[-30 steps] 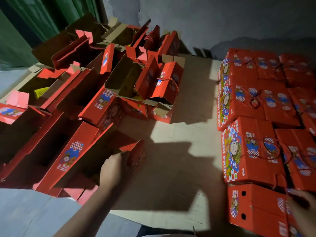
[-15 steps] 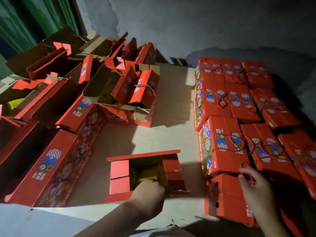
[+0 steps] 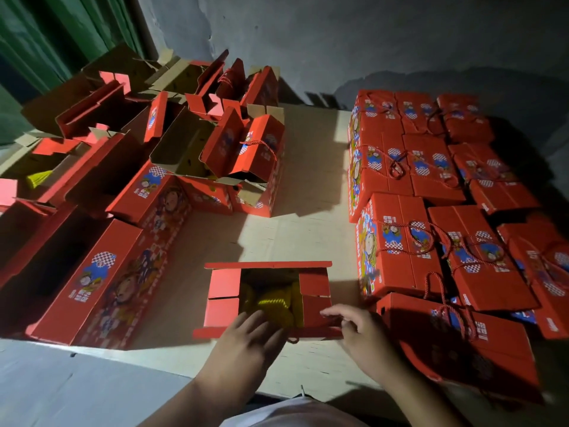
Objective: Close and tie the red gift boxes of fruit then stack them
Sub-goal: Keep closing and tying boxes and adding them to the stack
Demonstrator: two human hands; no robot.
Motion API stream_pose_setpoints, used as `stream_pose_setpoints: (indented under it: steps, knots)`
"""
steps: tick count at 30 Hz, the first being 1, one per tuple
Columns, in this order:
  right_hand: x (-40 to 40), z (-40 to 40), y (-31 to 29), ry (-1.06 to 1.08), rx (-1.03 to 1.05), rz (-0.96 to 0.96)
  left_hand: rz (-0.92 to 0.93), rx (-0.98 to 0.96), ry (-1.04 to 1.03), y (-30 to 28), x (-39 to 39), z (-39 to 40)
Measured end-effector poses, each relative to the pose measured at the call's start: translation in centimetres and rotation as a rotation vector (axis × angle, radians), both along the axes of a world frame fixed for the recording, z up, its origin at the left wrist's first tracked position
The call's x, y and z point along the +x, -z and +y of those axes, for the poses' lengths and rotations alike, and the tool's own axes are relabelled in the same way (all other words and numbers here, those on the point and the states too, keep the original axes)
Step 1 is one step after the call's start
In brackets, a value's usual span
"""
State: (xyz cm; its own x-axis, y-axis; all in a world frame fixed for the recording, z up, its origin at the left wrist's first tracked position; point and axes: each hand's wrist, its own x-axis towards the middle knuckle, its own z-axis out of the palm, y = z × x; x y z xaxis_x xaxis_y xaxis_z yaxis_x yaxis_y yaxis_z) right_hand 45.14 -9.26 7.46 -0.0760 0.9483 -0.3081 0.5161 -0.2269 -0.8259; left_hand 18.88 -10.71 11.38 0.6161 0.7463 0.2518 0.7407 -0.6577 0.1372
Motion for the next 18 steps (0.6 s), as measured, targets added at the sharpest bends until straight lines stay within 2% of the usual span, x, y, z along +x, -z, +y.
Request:
stream_pose_setpoints:
  steps: [3,10,18]
  knots:
    - [0.0,0.4,0.2,-0.02,-0.05,0.094,-0.042,-0.018,0.014,0.4,-0.5,-2.2]
    - [0.5,0.6,0.3,-0.044,-0.126,0.174,0.059,-0.374,-0.061,2.0,-1.7,-5.7]
    - [-0.4,0.7,0.4,-0.013,-0.091,0.259,-0.039,-0.278,-0.527,0.2,-4.7,-6.9]
